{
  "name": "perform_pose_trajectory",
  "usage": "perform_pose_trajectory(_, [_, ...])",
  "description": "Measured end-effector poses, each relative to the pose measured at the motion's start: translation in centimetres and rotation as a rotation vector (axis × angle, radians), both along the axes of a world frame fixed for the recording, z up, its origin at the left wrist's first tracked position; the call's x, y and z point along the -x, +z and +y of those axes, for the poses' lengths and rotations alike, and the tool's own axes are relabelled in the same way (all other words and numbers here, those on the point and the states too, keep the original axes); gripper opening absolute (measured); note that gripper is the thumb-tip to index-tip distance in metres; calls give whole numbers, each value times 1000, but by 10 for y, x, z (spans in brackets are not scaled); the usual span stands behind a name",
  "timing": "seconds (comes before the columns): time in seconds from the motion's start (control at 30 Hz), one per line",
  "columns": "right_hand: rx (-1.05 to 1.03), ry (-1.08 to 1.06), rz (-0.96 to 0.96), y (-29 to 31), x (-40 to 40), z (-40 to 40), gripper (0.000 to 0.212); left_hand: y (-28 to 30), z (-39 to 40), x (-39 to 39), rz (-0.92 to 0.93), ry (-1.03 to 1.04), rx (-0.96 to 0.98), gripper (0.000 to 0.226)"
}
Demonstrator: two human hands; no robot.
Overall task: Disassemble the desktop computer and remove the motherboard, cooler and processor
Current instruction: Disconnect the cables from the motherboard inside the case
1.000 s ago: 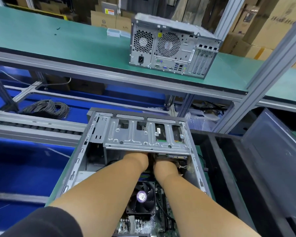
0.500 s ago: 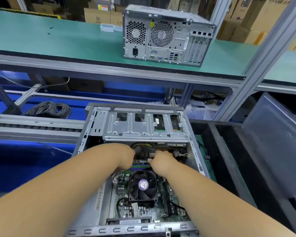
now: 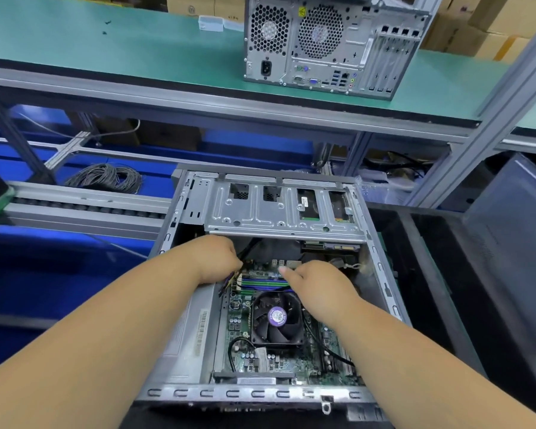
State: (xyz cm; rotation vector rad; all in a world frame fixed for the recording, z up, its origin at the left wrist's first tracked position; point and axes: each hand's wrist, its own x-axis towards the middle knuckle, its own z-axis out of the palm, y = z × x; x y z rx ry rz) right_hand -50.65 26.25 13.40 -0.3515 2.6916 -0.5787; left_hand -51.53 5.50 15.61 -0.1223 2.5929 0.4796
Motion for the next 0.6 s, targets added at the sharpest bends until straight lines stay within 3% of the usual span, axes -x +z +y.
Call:
perform_pose_trajectory(0.23, [-114, 87, 43, -7, 14, -7, 55, 3, 6, 9, -216, 13, 21, 40])
perform_pose_trajectory(0.4, [-168, 227, 89, -14, 13, -8, 54, 2, 7, 11, -290, -49, 43, 69])
perform_pose_trajectory(0.6, [-255, 379, 166, -17, 10, -8, 53, -3, 23, 25, -250, -167, 119, 59])
